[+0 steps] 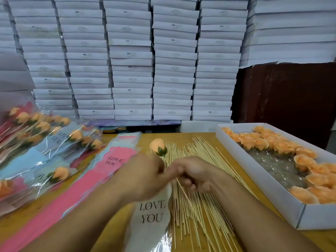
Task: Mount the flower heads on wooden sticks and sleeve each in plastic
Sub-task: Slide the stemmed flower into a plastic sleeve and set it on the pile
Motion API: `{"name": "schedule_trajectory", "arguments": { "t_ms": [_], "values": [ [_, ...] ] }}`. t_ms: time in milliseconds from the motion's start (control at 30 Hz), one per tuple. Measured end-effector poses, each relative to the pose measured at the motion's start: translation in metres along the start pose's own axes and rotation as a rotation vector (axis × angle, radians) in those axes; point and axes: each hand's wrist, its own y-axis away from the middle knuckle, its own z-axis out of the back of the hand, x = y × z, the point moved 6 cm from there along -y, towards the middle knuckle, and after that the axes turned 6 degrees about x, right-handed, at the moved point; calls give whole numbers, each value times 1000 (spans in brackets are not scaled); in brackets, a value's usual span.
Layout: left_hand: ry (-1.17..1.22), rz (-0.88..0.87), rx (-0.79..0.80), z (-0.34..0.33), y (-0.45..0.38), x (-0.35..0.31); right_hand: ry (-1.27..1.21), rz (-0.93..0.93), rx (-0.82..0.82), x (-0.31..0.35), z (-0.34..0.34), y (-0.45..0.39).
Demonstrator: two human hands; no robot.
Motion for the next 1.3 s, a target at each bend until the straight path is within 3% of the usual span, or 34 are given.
{"name": "schedule_trajectory", "arguments": {
  "t_ms": [67, 133, 300, 467, 600, 1033, 1200, 1300],
  "values": [
    [120, 100, -266, 16, -18, 29, -22, 24, -5, 4, 3, 0],
    [252, 194, -374, 10, -31, 54, -45, 41, -14, 6, 4, 0],
    [1109, 307, -6, -40, -47, 78, -35, 65, -8, 6, 4, 0],
    [1519, 273, 224, -54, -44, 90, -10, 73, -19, 7, 7, -1],
    [1535, 201, 213, -53, -46, 98, 20, 77, -19, 7, 8, -1],
    [1081, -61, 70, -34, -43, 94, 79, 64, 35, 5, 8, -1],
    [1302, -136, -85, -32, -43, 91, 91, 52, 64, 4, 5, -2],
    [1475, -202, -24, -38, -42, 83, 63, 55, 113, 4, 0, 0]
  ]
}}
